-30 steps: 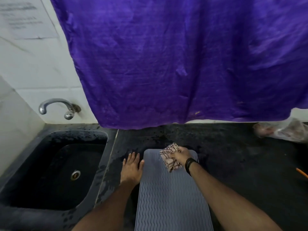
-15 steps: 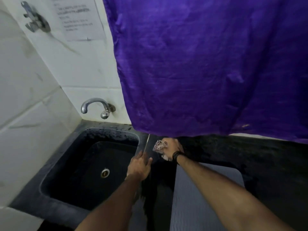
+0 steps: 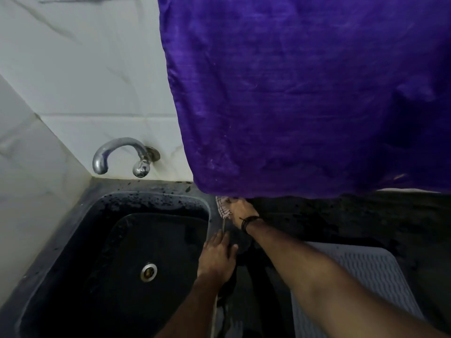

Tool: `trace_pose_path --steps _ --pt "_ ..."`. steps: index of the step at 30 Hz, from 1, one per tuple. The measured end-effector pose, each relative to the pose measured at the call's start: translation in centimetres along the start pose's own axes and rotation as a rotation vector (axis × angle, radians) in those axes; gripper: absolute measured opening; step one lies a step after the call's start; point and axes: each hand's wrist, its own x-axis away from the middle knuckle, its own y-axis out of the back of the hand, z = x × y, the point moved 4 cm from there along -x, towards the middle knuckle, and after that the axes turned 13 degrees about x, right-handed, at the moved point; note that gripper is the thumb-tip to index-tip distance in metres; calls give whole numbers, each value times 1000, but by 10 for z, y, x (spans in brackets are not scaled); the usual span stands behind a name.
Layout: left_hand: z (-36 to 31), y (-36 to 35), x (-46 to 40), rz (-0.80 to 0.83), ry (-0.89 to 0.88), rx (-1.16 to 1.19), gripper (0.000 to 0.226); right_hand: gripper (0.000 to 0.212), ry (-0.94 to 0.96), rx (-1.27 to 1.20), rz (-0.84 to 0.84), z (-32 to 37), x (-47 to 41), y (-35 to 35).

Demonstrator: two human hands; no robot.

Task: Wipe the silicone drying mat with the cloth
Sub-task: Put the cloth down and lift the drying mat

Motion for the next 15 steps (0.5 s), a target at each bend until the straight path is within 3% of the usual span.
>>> trace_pose_path --steps 3,7,15 --pt "0 -5 3 4 -20 -2 56 62 50 -68 -6 0 18 -7" --pt "-18 -9 8 14 -43 -5 57 63 -3 -150 -123 -23 50 0" --pt "-82 -62 43 55 -60 39 58 57 -439 -277 -72 -136 196 -47"
